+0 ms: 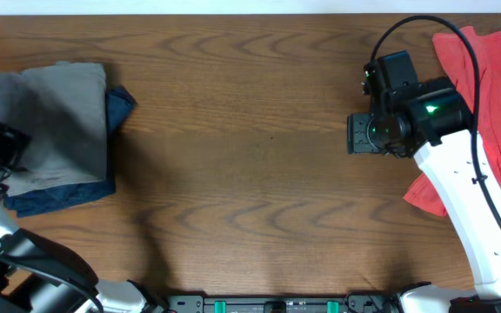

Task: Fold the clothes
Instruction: 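Carry the grey shorts left with the left gripper onto the denim stack, then release the shorts and withdraw the left gripper toward the robot base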

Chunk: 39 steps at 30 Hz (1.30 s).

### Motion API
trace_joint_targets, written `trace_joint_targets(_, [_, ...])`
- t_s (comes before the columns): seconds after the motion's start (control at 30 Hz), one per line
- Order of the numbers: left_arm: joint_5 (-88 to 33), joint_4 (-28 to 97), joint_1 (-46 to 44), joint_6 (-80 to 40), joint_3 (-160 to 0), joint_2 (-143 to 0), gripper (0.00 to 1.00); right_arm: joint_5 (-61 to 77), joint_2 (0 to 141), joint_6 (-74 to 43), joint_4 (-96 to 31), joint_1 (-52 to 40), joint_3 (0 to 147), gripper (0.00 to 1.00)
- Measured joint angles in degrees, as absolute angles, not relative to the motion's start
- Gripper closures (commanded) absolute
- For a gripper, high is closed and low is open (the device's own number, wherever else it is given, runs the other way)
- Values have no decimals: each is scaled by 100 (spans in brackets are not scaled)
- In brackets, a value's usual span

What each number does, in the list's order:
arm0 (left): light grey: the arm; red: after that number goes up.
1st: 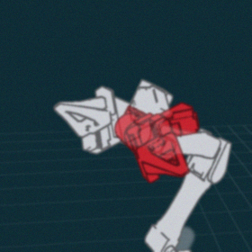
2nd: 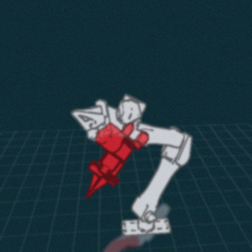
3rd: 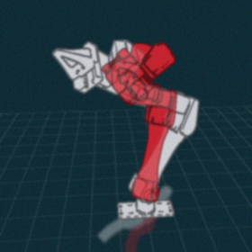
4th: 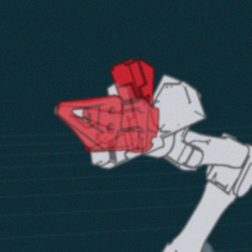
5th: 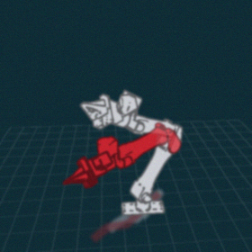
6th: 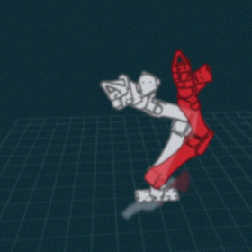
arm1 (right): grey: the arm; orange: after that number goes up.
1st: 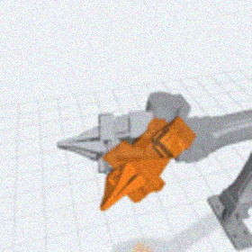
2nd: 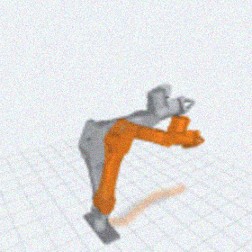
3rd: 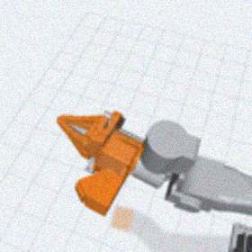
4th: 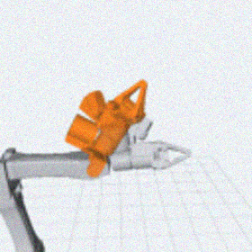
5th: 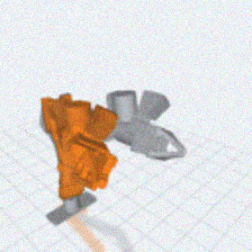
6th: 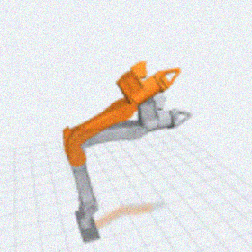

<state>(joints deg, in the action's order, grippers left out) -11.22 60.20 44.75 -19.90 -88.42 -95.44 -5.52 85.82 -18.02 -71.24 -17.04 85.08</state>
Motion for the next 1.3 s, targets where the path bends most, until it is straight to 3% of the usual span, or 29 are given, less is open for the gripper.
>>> trace_joint_targets(0.13, [-1726, 5887, 4429, -1883, -8842, -9205, 11, -561, 8582, -1820, -7000, -1599, 8508, 27])
trace_joint_targets(0.2, [-2027, 5769, 4263, -1745, -8842, -9021, 6, -554, 8582, -1852, -6873, -1557, 8508, 12])
trace_joint_targets(0.3, [-2274, 5655, 3662, -1411, -8842, -8820, 2, -482, 8582, -1850, -6582, -1509, 8508, 1])
trace_joint_targets(0.57, [-2268, 5651, 1227, -725, -8842, -8807, 2, -209, 8582, -1841, -5734, -1413, 8508, 1])
trace_joint_targets(0.8, [-1267, 6121, -770, -565, -8842, -8877, 2, 32, 8582, -1841, -5618, -545, 8508, 1])
trace_joint_targets(1.07, [-228, 7859, -1205, -550, -8836, -8888, 2, 357, 8582, -1717, -7277, 495, 8508, 1])
trace_joint_targets(1.3, [-32, 8545, -1205, -674, -8805, -8820, 2, 281, 8407, -1516, -7970, 574, 8451, 1])
